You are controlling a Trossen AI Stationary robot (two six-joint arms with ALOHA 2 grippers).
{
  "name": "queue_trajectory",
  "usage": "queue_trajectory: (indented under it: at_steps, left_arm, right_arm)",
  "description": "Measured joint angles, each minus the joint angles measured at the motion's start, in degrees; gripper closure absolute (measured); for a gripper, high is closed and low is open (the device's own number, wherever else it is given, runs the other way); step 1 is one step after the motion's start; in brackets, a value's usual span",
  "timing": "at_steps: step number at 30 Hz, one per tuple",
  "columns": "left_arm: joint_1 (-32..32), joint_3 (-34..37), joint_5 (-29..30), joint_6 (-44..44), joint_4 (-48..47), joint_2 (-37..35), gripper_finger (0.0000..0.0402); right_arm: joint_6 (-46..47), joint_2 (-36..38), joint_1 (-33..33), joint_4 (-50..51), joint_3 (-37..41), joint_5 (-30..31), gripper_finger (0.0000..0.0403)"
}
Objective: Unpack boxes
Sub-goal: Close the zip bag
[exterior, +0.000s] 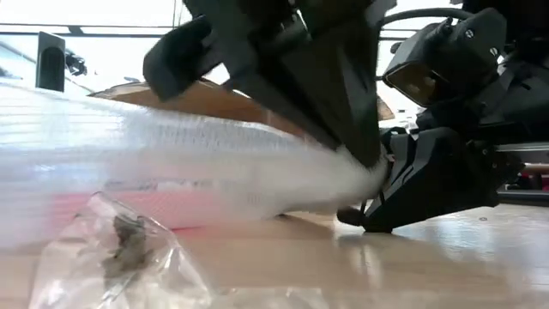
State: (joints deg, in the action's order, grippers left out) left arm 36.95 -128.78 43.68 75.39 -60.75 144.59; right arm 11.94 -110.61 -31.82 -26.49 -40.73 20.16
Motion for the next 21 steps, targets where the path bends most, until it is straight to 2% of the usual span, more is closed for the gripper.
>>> queue_trajectory:
  at_steps: [4, 13, 21]
  left_arm:
    - [-0.2, -3.2, 5.1, 4.0, -5.9, 0.1, 0.0396]
    - [-0.2, -6.0, 7.8, 4.1, -6.4, 0.3, 0.0396]
    - [-0.2, -5.9, 8.9, 1.2, -6.1, 0.5, 0.0396]
  right_arm:
    - [3.0, 0.0, -1.2, 0.3, 0.0, 0.3, 0.0403]
    - [3.0, -0.1, 0.9, 0.4, 0.0, 0.8, 0.0403]
    - [-2.4, -0.2, 5.7, -0.8, 0.3, 1.1, 0.0403]
